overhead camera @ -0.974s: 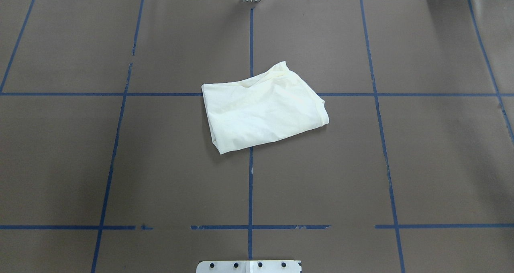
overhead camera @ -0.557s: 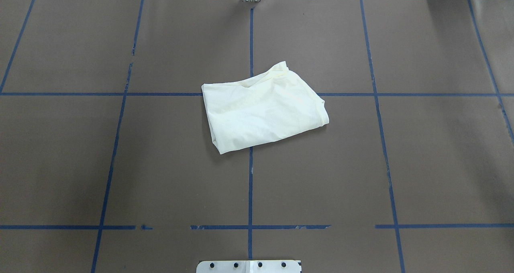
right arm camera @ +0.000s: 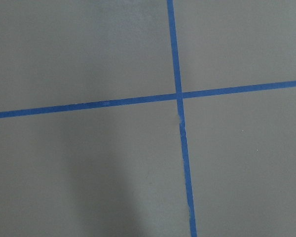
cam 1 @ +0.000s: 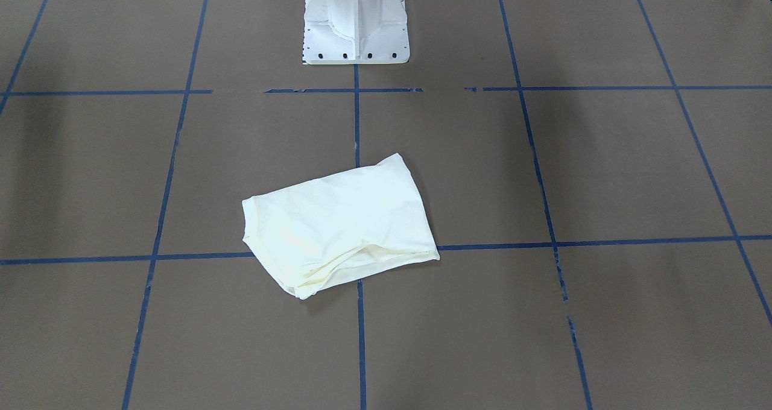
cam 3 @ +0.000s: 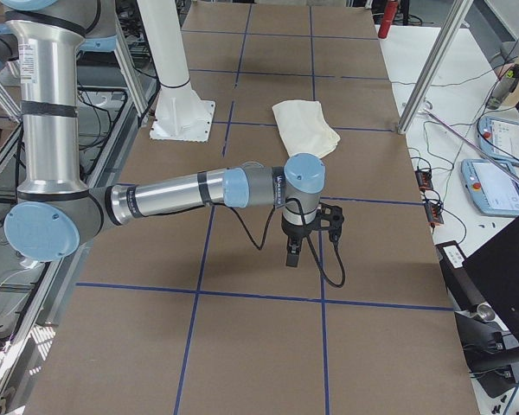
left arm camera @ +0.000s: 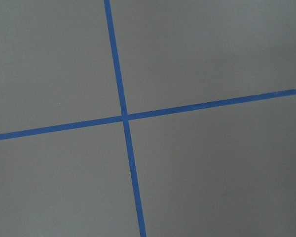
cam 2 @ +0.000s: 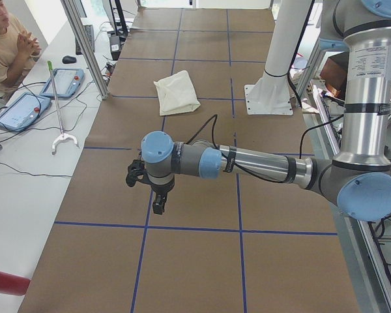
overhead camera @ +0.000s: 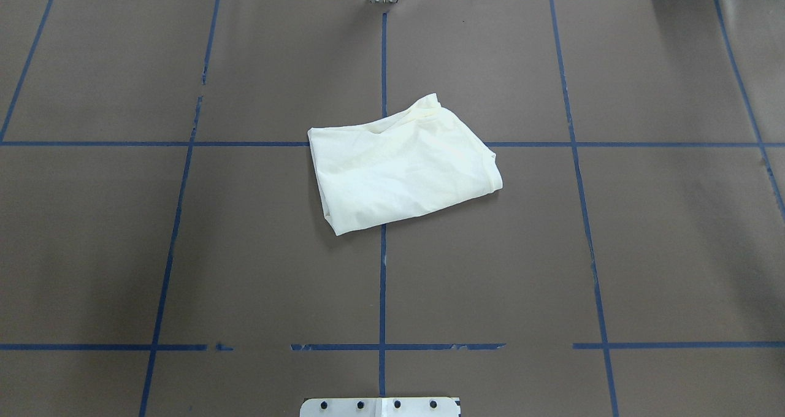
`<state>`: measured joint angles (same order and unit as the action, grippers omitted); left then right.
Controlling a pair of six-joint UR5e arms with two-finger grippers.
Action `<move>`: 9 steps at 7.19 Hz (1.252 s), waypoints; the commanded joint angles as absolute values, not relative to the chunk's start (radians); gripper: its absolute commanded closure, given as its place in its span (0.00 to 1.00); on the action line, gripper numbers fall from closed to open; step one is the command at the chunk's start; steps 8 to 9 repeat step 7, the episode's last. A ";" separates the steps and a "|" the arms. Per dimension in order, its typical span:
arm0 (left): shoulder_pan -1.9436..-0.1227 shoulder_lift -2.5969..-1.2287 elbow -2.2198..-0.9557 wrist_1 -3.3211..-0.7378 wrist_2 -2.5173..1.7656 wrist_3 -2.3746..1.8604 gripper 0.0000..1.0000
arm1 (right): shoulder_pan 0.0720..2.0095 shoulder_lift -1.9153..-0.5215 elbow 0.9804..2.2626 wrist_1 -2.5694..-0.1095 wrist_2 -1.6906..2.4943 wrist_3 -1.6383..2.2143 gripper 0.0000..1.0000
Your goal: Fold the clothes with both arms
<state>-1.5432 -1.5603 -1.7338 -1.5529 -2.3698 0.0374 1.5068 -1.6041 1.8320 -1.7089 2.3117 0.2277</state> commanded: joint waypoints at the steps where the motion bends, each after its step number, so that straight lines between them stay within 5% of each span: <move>1: -1.542 -1.571 -1.741 -1.554 -2.349 0.034 0.00 | 1.506 -1.612 1.836 -1.709 2.312 0.229 0.00; 9: -1.539 -1.578 -1.736 -1.554 -2.352 0.044 0.00 | 1.506 -1.612 1.838 -1.709 2.313 0.229 0.00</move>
